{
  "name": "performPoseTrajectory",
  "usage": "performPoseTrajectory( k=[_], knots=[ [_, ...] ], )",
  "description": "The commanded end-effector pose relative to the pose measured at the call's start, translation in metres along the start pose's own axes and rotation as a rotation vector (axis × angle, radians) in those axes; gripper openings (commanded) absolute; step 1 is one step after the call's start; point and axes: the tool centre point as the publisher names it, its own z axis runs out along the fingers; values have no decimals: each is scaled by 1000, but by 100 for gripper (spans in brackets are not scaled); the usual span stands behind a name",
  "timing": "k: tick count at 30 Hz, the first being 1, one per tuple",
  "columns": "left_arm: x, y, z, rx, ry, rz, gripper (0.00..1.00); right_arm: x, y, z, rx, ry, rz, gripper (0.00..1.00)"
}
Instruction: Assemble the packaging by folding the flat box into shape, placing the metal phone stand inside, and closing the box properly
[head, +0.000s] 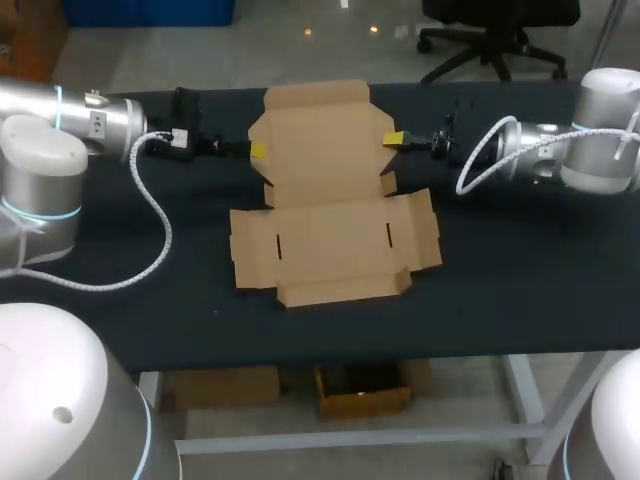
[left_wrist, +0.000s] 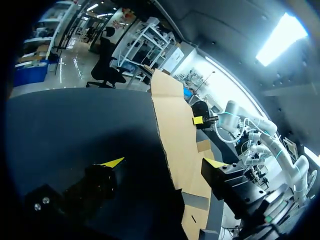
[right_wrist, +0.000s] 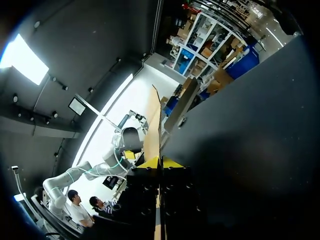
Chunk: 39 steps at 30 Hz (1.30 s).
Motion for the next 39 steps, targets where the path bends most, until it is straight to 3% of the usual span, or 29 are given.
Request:
performPoseTrajectory(
  k=[1,11,23,25,28,36,39],
  knots=[
    [-3,-1,0,-4,8,0,100,-3,1,-2,-9,29,-13,0],
    [-1,-2,6,15,16,31,100,-5,7,5,-28,56,-38,0],
    [2,-20,36,42,111,128,100,-1,9,3,-52,72,-57,0],
    [3,-22,39,51,129,138,85,-2,10,3,-55,74,-58,0],
    [4,-24,43,55,149,147,85,-1,11,4,-58,79,-61,0],
    [7,-27,50,61,172,160,69,0,14,8,-59,91,-71,0],
    [8,-28,52,63,180,165,71,0,15,9,-57,93,-73,0]
  ],
)
